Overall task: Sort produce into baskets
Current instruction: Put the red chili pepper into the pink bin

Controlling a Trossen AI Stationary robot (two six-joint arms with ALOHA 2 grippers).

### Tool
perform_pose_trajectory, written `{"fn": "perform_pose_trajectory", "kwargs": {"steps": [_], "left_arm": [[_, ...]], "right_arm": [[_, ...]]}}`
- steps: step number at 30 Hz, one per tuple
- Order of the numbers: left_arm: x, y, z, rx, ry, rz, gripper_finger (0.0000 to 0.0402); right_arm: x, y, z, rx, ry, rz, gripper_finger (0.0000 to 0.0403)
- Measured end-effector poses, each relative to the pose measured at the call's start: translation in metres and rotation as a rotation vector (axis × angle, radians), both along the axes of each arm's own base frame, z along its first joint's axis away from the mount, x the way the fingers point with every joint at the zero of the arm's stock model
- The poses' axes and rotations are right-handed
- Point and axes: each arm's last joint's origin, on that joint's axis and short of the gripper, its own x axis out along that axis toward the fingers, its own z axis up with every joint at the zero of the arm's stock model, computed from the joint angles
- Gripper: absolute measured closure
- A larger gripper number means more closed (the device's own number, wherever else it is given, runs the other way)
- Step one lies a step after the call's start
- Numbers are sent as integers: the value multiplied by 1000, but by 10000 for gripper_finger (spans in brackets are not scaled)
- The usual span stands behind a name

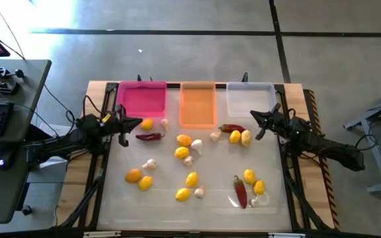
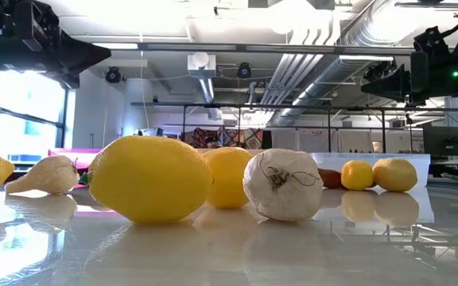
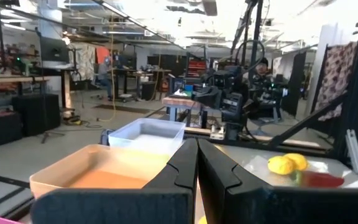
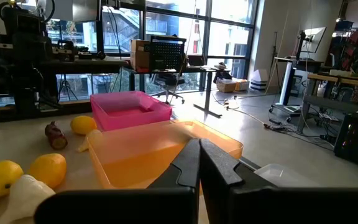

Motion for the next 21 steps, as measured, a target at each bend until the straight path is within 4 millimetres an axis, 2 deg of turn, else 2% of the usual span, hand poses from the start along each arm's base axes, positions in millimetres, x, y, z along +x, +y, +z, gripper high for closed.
{"fn": "perform_pose_trajectory", "kwargs": {"steps": [6, 14, 21], "left_arm": [[2, 0, -1, 60, 31, -13, 402], [10, 2, -1, 25, 114, -27, 402], [21, 5, 18, 8, 125, -53, 401]], "right_arm": [[0, 0, 0, 0, 0, 0, 403], [0, 0, 0, 0, 0, 0, 403], [0, 0, 0, 0, 0, 0, 403]]}}
